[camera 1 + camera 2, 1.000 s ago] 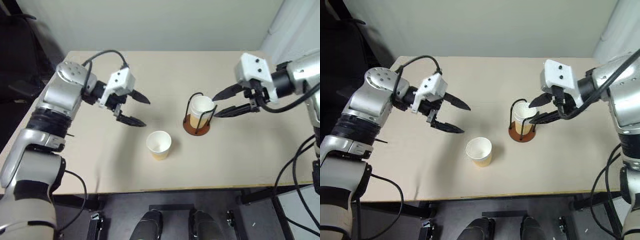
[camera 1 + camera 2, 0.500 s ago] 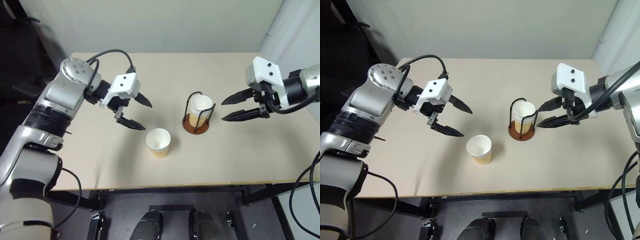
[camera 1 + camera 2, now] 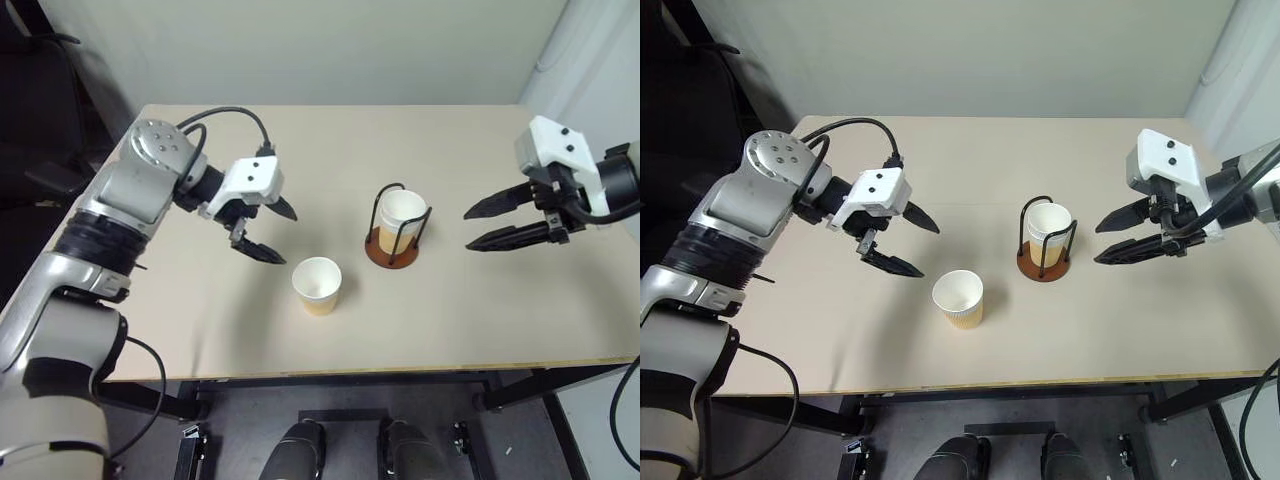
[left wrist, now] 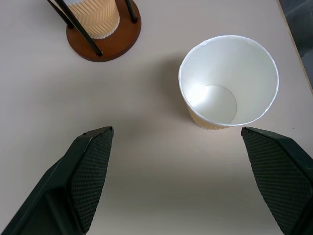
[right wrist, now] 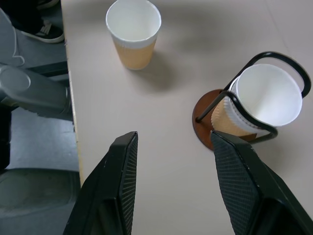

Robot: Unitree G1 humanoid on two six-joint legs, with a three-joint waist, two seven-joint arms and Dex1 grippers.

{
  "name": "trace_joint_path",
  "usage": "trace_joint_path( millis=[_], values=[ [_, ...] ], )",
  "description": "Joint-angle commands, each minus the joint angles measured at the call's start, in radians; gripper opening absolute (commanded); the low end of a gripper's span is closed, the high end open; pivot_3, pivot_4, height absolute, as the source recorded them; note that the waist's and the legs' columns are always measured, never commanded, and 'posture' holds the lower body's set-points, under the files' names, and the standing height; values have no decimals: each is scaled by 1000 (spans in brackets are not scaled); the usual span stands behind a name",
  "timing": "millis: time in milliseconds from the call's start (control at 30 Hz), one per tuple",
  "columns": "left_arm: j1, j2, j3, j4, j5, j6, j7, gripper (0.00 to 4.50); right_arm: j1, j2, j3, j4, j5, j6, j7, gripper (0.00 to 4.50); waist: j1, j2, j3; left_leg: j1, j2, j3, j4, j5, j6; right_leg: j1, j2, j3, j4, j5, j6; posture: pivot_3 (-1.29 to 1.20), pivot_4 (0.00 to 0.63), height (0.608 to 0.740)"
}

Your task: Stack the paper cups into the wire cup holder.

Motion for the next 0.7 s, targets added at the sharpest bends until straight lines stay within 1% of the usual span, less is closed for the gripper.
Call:
trace_joint_path(
  millis=[33,300,700],
  values=[
    [-17,-7,24,-38,24,28,-30,4500,-36,-34,1,2,7,-4,29,2297,0,0,0,0,0,0,0,0,0,0,0,0,0,0,0,0,150,740],
    [18,-38,45,-86,72,86,-29,4500,-64,-61,26,30,-3,-9,72,2297,0,0,0,0,0,0,0,0,0,0,0,0,0,0,0,0,150,740],
    [88,-46,60,-143,97,99,-30,4500,-74,-60,35,27,-4,3,69,2297,0,0,0,0,0,0,0,0,1,0,0,0,1,0,0,0,150,740]
  ],
)
